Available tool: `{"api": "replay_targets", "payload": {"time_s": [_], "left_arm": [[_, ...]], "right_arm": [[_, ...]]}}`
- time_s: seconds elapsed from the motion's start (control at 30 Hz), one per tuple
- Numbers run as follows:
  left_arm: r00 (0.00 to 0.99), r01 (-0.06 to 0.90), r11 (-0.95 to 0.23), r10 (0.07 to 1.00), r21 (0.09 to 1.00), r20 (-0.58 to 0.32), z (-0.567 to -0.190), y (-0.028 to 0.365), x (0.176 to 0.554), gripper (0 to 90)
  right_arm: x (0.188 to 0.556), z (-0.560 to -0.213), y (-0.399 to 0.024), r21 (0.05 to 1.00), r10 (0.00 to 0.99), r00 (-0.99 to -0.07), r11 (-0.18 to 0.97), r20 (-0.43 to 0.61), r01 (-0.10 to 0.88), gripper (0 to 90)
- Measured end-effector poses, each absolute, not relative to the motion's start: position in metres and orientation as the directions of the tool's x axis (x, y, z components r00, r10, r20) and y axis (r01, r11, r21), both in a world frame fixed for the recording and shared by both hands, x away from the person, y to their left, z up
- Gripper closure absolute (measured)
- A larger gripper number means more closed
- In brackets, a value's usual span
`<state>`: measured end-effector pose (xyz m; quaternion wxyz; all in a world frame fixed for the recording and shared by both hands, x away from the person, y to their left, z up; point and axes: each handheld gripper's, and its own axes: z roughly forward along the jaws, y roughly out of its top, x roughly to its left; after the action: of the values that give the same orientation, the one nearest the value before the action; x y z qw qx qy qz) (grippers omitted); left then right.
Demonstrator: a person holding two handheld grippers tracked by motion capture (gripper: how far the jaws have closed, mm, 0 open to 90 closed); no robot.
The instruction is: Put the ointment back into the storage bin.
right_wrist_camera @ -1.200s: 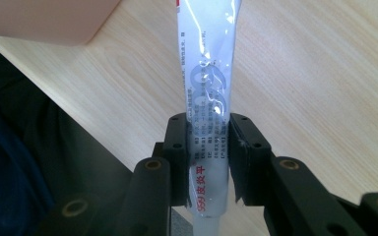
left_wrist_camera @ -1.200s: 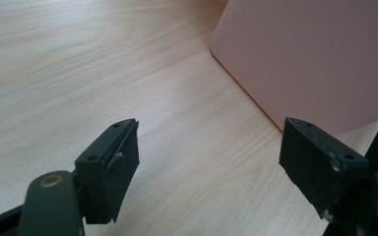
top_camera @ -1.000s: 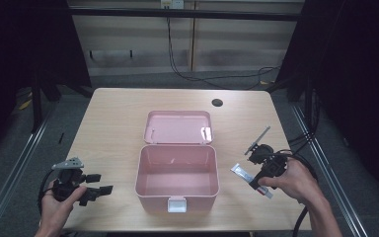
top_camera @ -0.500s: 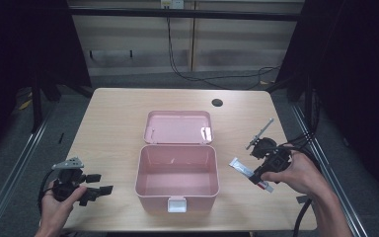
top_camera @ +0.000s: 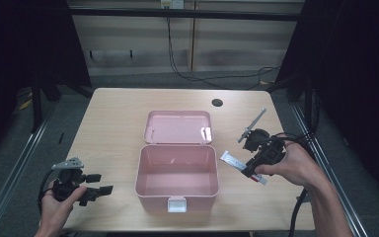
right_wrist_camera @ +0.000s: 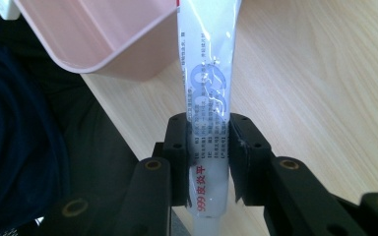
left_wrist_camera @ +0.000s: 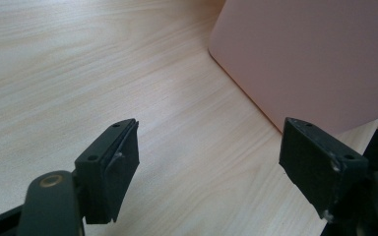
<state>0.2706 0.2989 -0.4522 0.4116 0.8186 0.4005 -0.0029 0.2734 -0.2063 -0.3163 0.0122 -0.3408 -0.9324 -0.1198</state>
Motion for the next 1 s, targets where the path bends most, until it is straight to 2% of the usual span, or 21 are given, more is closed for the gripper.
{"api": "replay_targets", "payload": {"time_s": [0.33, 1.0], "left_arm": [[0.679, 0.658, -0.341, 0.653, 0.671, -0.334, -0.452, 0.299, 0.271, 22.9], [0.676, 0.658, -0.336, 0.657, 0.674, -0.333, -0.452, 0.299, 0.271, 22.9]], "right_arm": [[0.278, -0.304, -0.188, 0.204, 0.590, -0.802, 0.777, 0.095, 0.596, 71.4], [0.288, -0.301, -0.134, 0.203, 0.481, -0.871, 0.847, 0.102, 0.492, 71.5]]}}
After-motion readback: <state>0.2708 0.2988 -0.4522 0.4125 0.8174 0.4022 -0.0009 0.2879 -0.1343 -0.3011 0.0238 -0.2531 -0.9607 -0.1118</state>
